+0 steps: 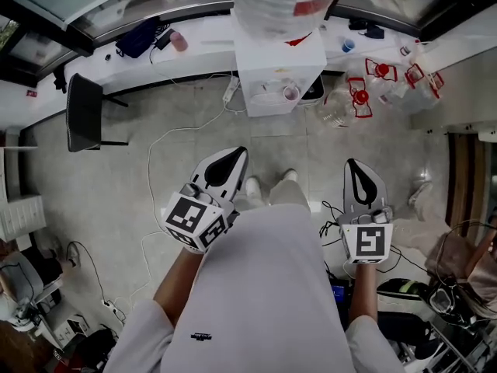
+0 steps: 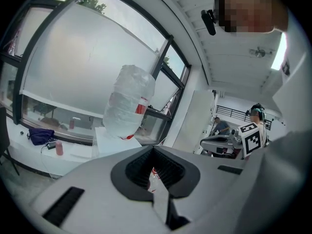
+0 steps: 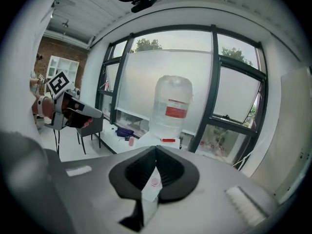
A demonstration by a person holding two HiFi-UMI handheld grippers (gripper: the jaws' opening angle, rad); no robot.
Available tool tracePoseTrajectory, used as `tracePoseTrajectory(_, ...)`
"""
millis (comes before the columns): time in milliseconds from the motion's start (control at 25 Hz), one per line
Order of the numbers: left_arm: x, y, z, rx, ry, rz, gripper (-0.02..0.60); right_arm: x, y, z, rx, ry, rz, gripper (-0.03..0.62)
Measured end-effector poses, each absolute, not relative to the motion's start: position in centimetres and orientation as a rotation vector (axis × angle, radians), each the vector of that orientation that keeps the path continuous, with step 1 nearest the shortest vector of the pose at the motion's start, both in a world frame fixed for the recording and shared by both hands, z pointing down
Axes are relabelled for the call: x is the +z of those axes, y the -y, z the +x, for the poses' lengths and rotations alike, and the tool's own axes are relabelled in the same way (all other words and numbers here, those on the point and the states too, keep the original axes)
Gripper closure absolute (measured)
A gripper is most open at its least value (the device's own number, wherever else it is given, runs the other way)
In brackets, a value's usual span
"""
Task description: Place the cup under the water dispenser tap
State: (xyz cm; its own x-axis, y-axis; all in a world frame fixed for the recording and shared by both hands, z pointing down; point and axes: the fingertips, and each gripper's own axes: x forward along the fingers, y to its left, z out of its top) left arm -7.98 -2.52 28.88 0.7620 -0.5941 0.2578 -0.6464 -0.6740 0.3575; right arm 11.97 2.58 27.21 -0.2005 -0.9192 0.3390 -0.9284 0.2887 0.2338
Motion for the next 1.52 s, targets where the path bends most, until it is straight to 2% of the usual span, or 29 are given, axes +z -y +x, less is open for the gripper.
tracePoseTrajectory(560, 25.8, 0.9, -8.4, 0.14, 0.918, 2.598, 0.581, 24.5, -5.0, 11.5, 0.012, 2.195, 1.781, 0.583)
tracePoseTrajectory(1520, 24.9, -0.9, -8.0, 0.131, 0.85, 2.619, 0.581, 23.6, -5.5, 8.2, 0.002, 2.294, 1.677, 0.583)
